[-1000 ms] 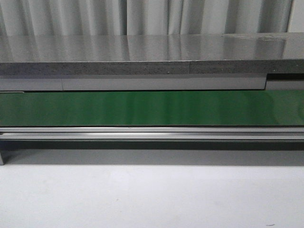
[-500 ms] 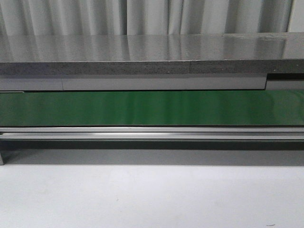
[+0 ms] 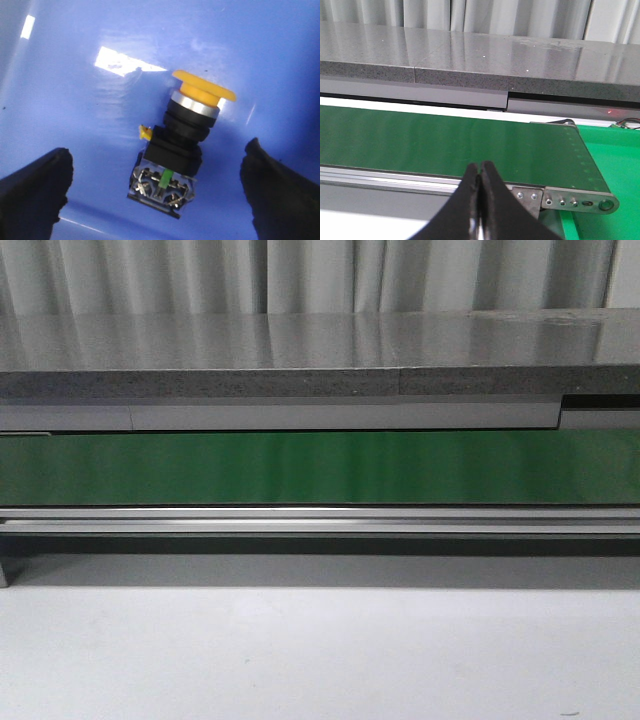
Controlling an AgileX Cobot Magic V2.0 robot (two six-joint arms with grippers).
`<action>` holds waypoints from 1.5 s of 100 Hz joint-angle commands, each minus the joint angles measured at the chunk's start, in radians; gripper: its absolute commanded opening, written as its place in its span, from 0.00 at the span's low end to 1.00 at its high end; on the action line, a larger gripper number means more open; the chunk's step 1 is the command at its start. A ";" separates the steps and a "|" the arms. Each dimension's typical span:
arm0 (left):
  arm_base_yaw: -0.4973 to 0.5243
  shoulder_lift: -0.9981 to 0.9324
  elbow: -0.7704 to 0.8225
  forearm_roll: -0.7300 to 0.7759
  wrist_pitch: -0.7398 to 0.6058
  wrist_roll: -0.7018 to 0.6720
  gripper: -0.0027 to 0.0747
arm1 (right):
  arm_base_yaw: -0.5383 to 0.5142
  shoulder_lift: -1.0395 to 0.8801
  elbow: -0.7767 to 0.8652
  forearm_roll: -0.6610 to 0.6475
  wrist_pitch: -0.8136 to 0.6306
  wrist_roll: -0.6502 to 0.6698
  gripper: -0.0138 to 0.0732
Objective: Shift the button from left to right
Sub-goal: 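Grasp the yellow-capped button's black body with the left gripper, then carry the button over the belt and release it with the left gripper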
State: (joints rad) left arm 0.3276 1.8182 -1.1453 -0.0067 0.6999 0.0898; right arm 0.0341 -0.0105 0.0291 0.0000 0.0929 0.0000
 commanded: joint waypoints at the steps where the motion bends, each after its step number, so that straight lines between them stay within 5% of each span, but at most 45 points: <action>1: 0.001 -0.016 -0.027 -0.006 -0.040 -0.001 0.87 | 0.001 -0.015 0.001 -0.005 -0.082 0.000 0.08; 29: 0.001 0.056 -0.027 -0.006 -0.043 -0.001 0.86 | 0.001 -0.015 0.001 -0.005 -0.082 0.000 0.08; 42: 0.001 0.063 -0.027 -0.006 -0.041 -0.001 0.77 | 0.001 -0.015 0.001 -0.005 -0.082 0.000 0.08; 74: 0.001 0.061 -0.089 -0.008 0.035 -0.001 0.04 | 0.001 -0.015 0.001 -0.005 -0.082 0.000 0.08; 114: -0.014 -0.096 -0.159 -0.121 0.110 0.038 0.04 | 0.001 -0.015 0.001 -0.005 -0.082 0.000 0.08; 150: -0.213 -0.164 -0.161 -0.168 0.154 0.077 0.04 | 0.001 -0.015 0.001 -0.005 -0.082 0.000 0.08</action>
State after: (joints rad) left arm 0.1595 1.7003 -1.2742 -0.1551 0.8705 0.1646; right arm 0.0341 -0.0105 0.0291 0.0000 0.0929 0.0000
